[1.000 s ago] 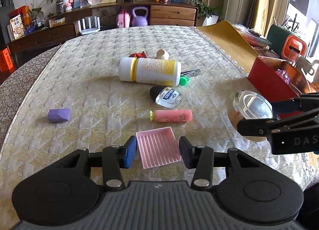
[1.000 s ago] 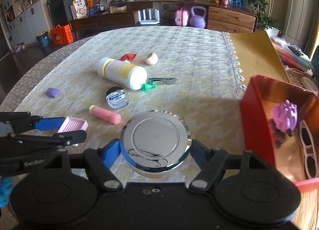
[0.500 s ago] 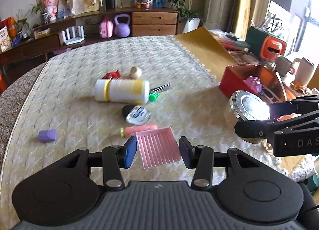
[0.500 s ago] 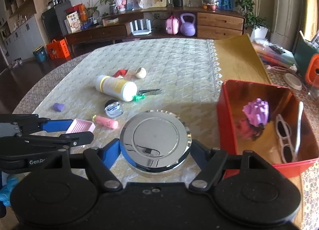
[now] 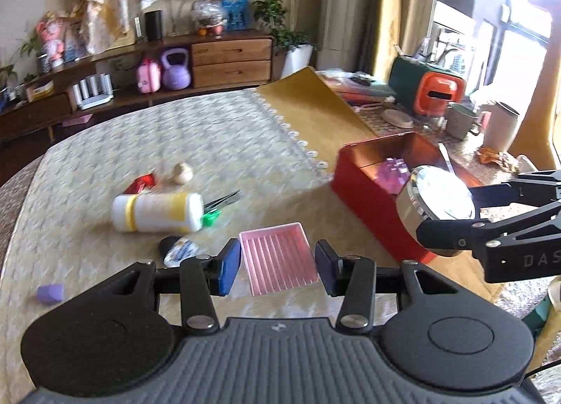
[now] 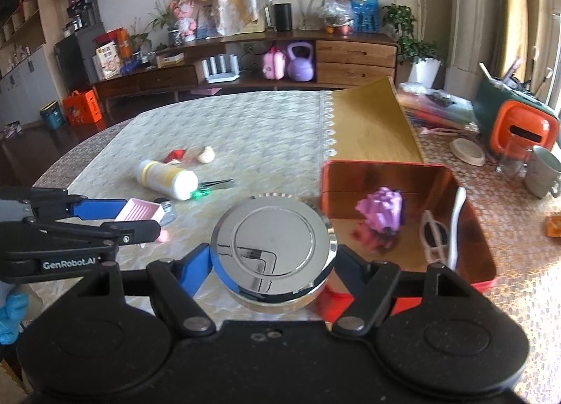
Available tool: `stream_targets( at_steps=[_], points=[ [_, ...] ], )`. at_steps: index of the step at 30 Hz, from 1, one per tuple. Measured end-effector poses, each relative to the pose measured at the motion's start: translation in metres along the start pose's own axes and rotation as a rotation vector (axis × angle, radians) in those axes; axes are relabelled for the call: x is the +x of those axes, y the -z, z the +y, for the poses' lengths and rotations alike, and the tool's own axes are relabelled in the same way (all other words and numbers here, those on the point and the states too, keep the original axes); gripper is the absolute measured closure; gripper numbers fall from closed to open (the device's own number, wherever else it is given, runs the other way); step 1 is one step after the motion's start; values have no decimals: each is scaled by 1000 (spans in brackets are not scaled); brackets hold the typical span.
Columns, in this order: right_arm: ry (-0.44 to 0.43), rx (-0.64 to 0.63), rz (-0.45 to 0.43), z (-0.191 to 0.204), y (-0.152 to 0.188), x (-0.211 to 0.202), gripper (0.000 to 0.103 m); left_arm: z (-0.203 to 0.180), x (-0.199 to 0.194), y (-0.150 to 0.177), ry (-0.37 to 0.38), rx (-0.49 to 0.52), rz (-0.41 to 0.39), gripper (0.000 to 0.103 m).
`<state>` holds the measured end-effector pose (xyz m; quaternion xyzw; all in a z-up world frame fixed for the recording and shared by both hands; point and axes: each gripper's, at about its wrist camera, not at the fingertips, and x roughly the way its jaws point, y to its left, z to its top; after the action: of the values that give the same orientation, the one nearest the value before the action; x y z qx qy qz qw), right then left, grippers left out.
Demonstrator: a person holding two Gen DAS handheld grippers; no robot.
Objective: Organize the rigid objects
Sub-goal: 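Carry the pink dish into the red tin while the right tool lowers the silver compact inside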
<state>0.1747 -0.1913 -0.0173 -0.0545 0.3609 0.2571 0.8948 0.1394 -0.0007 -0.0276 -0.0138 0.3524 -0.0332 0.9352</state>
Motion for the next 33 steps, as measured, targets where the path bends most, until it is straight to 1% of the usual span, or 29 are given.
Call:
stream_targets(
  at_steps=[7,11,19,22,27,31,33],
  points=[
    [38,37,-3,-31,3,-5,28,-39,8,-19,55,77,-16,57],
    [57,57,2,-48,5,-5,28,-59,20,-26,76,115,-11,57],
    [111,84,18,-85,12,4,28,-91,48,-39,117,149,25,57],
    [141,88,22,-99,8,11,28,-104,59,-42,130,157,46,57],
    [162,99,24,-117,3,20,28,-123,77,-45,135,184,69,57],
    [182,72,38,-124,1,27,28,-137,89,-49,131,209,74,57],
    [199,78,44,-130,1,31,28,-145,95,-50,130,219,80,57]
  ],
)
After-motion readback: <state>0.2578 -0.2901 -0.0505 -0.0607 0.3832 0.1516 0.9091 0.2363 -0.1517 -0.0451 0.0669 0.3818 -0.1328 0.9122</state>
